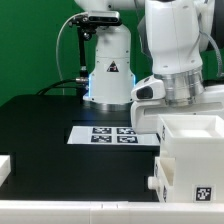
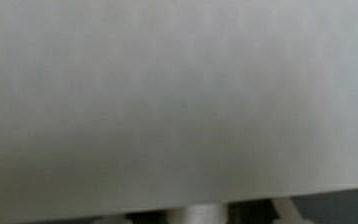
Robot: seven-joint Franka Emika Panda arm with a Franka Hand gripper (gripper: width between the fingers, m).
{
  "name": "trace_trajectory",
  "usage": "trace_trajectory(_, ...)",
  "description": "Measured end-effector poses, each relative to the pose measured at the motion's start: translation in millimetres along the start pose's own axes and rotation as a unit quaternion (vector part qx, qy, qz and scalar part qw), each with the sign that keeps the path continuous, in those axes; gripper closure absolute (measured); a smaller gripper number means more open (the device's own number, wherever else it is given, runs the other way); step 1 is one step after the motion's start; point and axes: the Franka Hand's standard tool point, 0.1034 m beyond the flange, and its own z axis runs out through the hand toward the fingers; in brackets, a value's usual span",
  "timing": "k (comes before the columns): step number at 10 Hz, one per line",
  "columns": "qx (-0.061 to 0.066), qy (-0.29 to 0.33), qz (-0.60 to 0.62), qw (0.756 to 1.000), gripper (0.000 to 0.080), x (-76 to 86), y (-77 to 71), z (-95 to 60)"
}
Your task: Assemble drawer
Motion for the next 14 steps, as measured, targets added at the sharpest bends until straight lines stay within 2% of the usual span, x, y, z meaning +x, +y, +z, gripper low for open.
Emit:
trace_trajectory(2, 0.003, 0.004, -0.016, 1.000, 0.0640, 15.7, 12.5, -32.2)
trace_trajectory(3, 0.006, 0.007, -0.034, 0.999, 0.0640, 23.1, 23.8, -47.8)
trace_trajectory(5, 0.006, 0.017, -0.068, 0.998, 0.0640, 37.6, 56.3, -80.0)
trace_trajectory(6, 0.005, 0.021, -0.065, 0.998, 0.0640, 40.4, 65.3, -90.7)
trace_trajectory(7, 0.005, 0.024, -0.066, 0.998, 0.0641, 41.3, 64.6, -99.4)
trace_trajectory(11, 0.007, 0.024, -0.072, 0.997, 0.0659, 41.2, 67.0, -93.1)
trace_trajectory(12, 0.009, 0.025, -0.077, 0.997, 0.0668, 41.5, 76.1, -87.0)
trace_trajectory(14, 0.010, 0.025, -0.077, 0.997, 0.0675, 44.3, 88.8, -87.6)
